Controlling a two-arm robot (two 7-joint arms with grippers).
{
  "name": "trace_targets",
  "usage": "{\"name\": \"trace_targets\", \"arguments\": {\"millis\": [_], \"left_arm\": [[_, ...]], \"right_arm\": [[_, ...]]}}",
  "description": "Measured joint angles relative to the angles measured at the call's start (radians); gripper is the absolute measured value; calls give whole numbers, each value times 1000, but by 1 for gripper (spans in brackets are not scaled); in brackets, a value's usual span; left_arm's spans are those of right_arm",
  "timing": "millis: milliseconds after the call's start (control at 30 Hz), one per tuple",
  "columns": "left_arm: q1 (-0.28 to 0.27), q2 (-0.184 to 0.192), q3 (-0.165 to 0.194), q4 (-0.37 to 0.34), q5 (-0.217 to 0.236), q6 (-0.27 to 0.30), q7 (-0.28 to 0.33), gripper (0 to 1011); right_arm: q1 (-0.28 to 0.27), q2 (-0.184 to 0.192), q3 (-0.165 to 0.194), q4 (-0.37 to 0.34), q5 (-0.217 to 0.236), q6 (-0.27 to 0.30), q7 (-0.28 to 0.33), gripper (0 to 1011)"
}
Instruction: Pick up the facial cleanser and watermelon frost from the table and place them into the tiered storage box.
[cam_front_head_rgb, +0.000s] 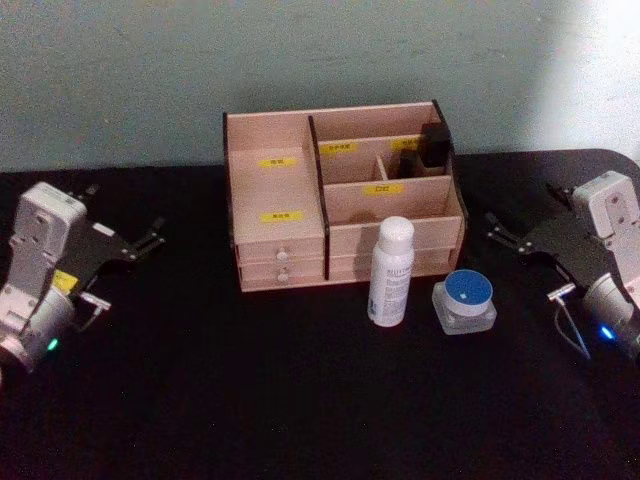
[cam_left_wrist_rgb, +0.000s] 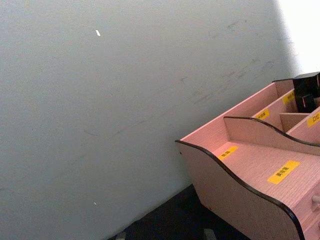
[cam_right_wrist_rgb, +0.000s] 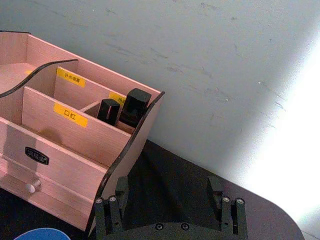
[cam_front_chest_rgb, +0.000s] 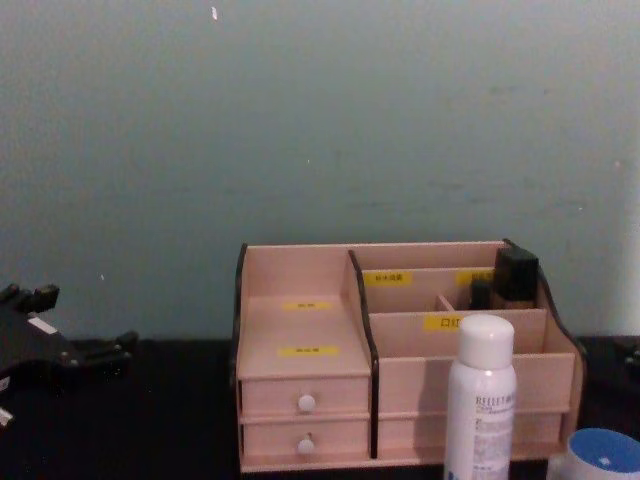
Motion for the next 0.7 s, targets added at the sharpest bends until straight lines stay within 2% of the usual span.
{"name": "trace_targets", "arguments": {"millis": [700], "left_arm": [[0, 0, 0, 0, 0, 0, 0, 1001]], "right_arm": [[0, 0, 0, 0, 0, 0, 0, 1000]]}}
